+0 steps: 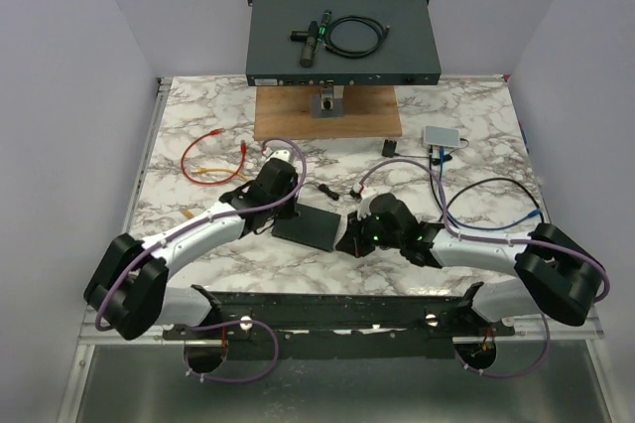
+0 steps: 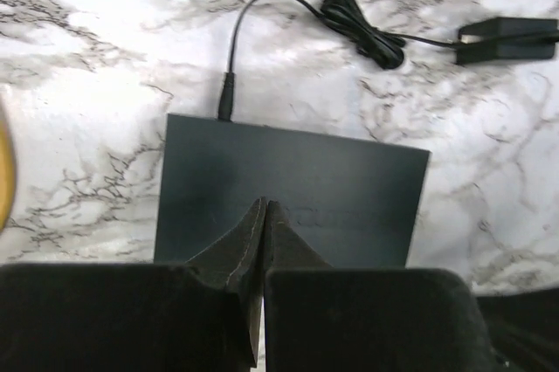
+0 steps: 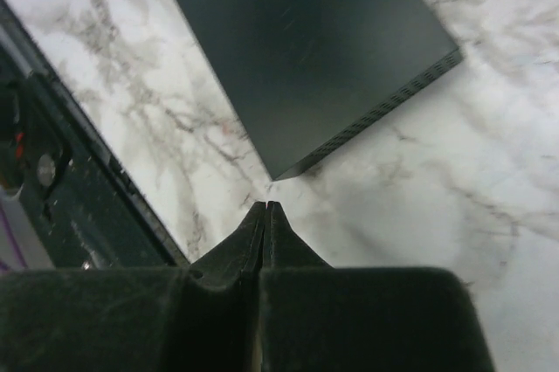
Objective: Insert the plug into the switch port
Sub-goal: Move the switch port to the center of the board.
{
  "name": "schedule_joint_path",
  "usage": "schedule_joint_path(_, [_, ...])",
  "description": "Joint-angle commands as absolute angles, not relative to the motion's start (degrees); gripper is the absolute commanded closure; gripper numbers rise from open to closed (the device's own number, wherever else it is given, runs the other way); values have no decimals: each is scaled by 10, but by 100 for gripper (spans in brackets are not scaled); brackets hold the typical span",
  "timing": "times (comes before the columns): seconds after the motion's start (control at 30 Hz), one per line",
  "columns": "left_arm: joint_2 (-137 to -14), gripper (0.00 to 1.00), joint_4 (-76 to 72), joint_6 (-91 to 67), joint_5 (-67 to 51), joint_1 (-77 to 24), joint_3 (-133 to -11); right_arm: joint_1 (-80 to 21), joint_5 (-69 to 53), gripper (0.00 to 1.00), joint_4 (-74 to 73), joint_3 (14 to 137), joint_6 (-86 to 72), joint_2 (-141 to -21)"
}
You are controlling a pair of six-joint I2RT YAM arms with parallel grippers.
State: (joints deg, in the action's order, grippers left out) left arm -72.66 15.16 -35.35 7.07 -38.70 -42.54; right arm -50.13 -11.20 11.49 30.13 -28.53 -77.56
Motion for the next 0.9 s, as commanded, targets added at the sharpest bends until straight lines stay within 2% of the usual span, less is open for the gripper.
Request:
schedule_joint_path(0.0, [-775, 100, 103, -335, 66, -362, -450, -534, -170, 99, 217, 270, -321, -785])
schedule_joint_path(0.33, [-864, 100, 134, -320, 82, -336, -533, -592, -167, 99, 311, 257, -349, -862])
schedule_joint_path(0.57, [-931, 100, 170, -317, 84, -315, -592, -603, -127, 99, 314, 272, -353, -881])
schedule_joint_path(0.87, [-966, 100, 172, -316, 64, -283, -601, -610, -101, 99, 316, 284, -355, -904])
